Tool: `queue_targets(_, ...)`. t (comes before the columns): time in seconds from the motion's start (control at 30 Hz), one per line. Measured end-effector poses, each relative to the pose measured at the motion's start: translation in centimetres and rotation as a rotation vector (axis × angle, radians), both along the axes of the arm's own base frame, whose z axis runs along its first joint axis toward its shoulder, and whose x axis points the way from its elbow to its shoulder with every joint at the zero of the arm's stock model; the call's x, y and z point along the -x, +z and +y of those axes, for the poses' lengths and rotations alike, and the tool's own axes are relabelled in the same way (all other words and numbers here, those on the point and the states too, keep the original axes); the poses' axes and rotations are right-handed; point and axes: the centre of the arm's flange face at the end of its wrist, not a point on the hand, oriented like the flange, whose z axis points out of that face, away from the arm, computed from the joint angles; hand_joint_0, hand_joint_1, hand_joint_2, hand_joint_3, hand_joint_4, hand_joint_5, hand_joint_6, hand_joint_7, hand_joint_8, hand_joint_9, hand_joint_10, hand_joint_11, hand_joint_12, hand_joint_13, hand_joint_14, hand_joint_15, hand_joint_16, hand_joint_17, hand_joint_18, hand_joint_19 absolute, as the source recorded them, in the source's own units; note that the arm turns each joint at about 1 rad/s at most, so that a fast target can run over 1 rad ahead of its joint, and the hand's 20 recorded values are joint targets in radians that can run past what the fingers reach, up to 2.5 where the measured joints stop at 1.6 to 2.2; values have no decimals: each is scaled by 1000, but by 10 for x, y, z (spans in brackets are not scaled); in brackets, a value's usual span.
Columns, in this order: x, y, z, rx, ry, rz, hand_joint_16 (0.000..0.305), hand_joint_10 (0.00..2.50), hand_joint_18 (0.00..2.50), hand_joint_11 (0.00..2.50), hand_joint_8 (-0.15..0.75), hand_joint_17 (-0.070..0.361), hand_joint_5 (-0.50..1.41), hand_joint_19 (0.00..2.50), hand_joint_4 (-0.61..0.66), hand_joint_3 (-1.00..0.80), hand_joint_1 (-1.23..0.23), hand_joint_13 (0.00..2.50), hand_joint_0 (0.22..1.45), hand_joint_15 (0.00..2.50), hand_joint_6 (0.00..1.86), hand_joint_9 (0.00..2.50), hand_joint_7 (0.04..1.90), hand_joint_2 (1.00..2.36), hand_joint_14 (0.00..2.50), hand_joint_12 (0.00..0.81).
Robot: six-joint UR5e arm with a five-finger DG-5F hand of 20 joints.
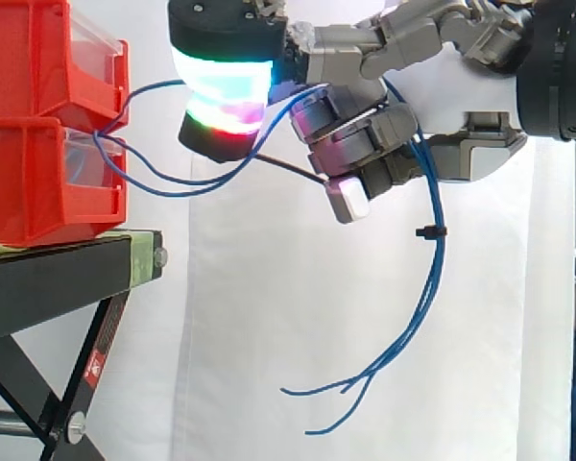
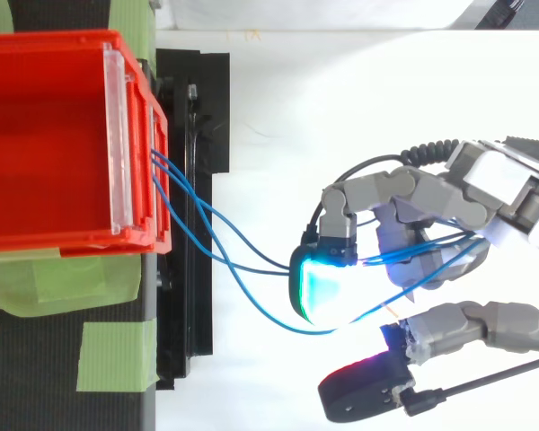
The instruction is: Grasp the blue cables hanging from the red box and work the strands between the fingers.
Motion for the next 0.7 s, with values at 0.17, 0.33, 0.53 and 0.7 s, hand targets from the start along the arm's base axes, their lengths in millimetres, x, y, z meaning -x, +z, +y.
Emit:
queue_targets(0.17, 0, 0, 0, 1, 1, 1, 60, 2500, 1381, 2468, 427, 134, 224, 817, 198, -380, -754, 1006, 858, 1639, 844, 717, 1334, 1019, 2500, 519)
queue_targets(0.33, 1, -1, 0, 4, 2, 9, 60, 2500, 1381, 2468, 427, 134, 224, 817, 199, -386, -754, 1006, 860, 1639, 845, 717, 1335, 1018, 2500, 519)
queue_targets(0.53, 2, -2, -1, 12, 3, 28, 60, 2500, 1381, 2468, 427, 134, 223, 817, 199, -384, -754, 1006, 860, 1639, 846, 717, 1333, 1019, 2500, 519)
queue_targets(0.7, 6, -5, -2, 28, 3, 65, 60, 2500, 1381, 2468, 427, 134, 223, 817, 199, -385, -755, 1006, 861, 1639, 847, 717, 1333, 1018, 2500, 519)
